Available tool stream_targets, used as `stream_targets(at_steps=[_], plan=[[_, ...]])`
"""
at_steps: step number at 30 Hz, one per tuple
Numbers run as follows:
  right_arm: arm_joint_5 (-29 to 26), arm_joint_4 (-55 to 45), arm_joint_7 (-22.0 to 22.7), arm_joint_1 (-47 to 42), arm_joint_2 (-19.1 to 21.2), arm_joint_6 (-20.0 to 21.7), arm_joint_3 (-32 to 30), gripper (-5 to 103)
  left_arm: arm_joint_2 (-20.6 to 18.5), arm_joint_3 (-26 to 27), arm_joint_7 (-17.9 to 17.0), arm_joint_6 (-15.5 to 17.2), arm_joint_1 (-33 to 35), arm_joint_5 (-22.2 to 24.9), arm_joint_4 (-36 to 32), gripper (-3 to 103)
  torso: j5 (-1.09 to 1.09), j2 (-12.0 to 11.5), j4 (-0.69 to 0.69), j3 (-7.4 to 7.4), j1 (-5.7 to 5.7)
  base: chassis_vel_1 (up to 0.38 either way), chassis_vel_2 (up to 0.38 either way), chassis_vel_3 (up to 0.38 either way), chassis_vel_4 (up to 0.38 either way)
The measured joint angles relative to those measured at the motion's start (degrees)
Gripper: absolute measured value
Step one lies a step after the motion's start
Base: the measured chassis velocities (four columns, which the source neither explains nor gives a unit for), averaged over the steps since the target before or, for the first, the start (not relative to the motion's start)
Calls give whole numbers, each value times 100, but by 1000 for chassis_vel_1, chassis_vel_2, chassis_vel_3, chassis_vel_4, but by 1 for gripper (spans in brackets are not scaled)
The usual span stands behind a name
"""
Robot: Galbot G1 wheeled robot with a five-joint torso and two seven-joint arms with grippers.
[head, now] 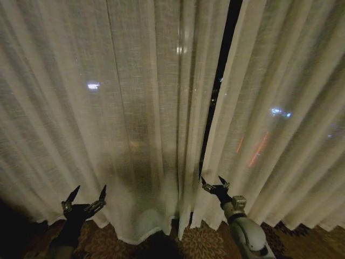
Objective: Open the curtains by pulling them apart, changing their state from closed to fully open.
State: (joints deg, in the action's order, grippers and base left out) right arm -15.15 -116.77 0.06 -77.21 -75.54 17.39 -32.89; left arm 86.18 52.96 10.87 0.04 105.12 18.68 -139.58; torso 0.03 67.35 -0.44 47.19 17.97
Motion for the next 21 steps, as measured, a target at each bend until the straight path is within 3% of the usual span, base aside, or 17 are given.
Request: stream_targets(at_steps=[21], plan=[[171, 99, -109, 215, -19, 65, 108, 100, -123, -32, 0, 76, -160, 13, 136, 100, 1, -1, 0, 0, 1, -57, -45, 56, 49]])
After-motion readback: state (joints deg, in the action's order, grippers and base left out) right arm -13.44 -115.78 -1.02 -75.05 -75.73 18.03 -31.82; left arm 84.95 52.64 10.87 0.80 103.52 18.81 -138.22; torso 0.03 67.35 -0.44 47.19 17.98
